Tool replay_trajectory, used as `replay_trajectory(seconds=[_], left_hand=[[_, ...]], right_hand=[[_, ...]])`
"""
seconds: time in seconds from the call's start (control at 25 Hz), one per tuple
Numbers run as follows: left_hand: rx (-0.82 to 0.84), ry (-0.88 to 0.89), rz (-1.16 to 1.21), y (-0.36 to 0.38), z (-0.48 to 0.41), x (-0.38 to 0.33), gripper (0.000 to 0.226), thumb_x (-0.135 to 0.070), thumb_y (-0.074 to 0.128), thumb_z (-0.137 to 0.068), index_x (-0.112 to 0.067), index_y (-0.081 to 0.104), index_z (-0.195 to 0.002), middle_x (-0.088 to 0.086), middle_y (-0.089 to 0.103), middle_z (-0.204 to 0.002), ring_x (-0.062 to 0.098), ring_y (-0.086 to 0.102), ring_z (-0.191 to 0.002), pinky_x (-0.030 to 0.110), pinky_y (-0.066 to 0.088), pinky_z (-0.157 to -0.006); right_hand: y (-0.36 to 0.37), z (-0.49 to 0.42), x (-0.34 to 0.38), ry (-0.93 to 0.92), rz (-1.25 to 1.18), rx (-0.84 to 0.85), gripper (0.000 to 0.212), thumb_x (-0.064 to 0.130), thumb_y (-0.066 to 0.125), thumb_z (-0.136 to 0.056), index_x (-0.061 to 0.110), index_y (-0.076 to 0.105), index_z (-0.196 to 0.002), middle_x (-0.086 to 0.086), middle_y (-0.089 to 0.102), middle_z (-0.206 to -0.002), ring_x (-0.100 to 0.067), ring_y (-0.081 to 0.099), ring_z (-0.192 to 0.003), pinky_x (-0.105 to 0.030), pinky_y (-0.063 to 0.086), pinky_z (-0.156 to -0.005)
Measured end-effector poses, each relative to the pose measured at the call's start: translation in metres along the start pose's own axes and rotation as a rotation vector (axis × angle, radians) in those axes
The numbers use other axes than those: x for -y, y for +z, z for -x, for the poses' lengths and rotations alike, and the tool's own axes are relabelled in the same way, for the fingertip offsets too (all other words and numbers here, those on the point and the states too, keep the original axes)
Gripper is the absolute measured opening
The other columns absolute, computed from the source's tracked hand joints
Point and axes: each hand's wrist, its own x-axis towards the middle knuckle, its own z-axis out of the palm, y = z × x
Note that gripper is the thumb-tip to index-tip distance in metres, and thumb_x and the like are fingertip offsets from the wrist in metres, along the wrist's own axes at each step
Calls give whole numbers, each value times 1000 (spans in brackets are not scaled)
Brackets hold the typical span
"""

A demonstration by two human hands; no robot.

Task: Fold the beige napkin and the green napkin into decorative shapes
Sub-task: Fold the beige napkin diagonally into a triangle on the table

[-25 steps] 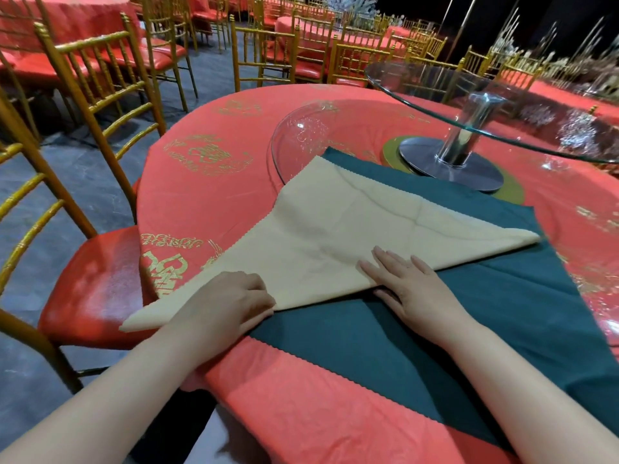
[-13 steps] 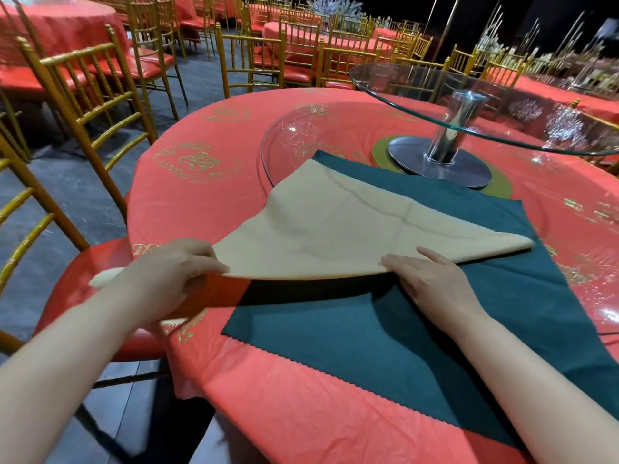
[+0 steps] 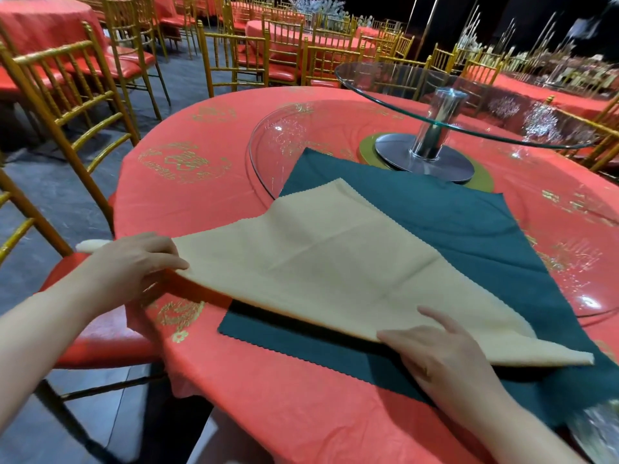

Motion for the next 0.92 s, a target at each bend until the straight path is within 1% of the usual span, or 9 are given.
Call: replay_trajectory(seconds=[0.08,0.16,0.24,0.32,0.4,0.48,0.64,0.84,0.92], left_hand=[[53,-31,-18,0,3,1,53,13,85,-40,-17,75,-83,0,65,-77,20,65,-65,25,47,-59],[166,-113,36,-4,4,-5,48,8,77,-55,-23,74,-91,-5,64,-85,19,65,-77,21,43,-65],[202,-222,40,-9,2,-17,31,-14,63,-72,-25,71,-100,-9,62,-98,14,61,-88,15,36,-65],[162,-277,71,-7,-6,-40,44,-41,41,-76,-21,68,-104,-6,61,-106,15,59,-97,18,40,-72],[84,-277,219,7,-22,-78,46,-42,33,-88,-19,61,-117,-3,58,-118,17,53,-111,25,38,-93],[50,-228,342,28,-35,-118,44,-36,28,-95,-19,48,-131,-2,50,-135,15,42,-126,20,22,-104],[166,-209,210,59,-39,-154,83,-48,-12,-72,-19,10,-147,-5,10,-155,11,6,-142,25,2,-112],[259,-244,122,58,-37,-154,99,-72,-17,-59,-25,-10,-145,-15,-22,-143,6,-13,-139,32,-4,-113],[304,-224,91,55,-38,-154,114,-82,-28,-46,-25,-13,-145,-15,-24,-140,3,-17,-136,32,-4,-113]], right_hand=[[4,8,11,30,-44,25,33,8,46,-75,21,70,-93,10,72,-80,-11,64,-64,-30,48,-79],[3,11,14,83,-71,51,32,11,45,-75,23,67,-96,9,72,-78,-13,61,-63,-24,49,-67],[3,9,19,151,-129,98,34,17,45,-76,21,72,-96,9,73,-87,-8,59,-76,-24,46,-76],[3,-8,36,223,-177,216,38,28,42,-82,26,67,-110,11,67,-113,1,54,-101,-30,45,-94],[6,-32,61,221,-229,380,51,43,29,-90,29,42,-136,13,34,-146,6,26,-131,-33,21,-110],[13,-51,87,204,-276,558,66,59,10,-91,27,7,-148,15,-6,-151,1,-5,-138,-28,-6,-111],[18,-49,101,213,-228,632,84,65,-1,-74,23,-11,-147,12,-23,-146,-7,-16,-141,-31,-12,-114],[-2,-8,69,263,-183,673,78,68,-2,-76,34,-15,-144,19,-27,-144,1,-24,-135,-28,-13,-113],[-10,14,52,308,-164,650,73,70,-5,-79,38,-5,-145,17,-15,-150,-3,-10,-140,-25,-8,-111]])
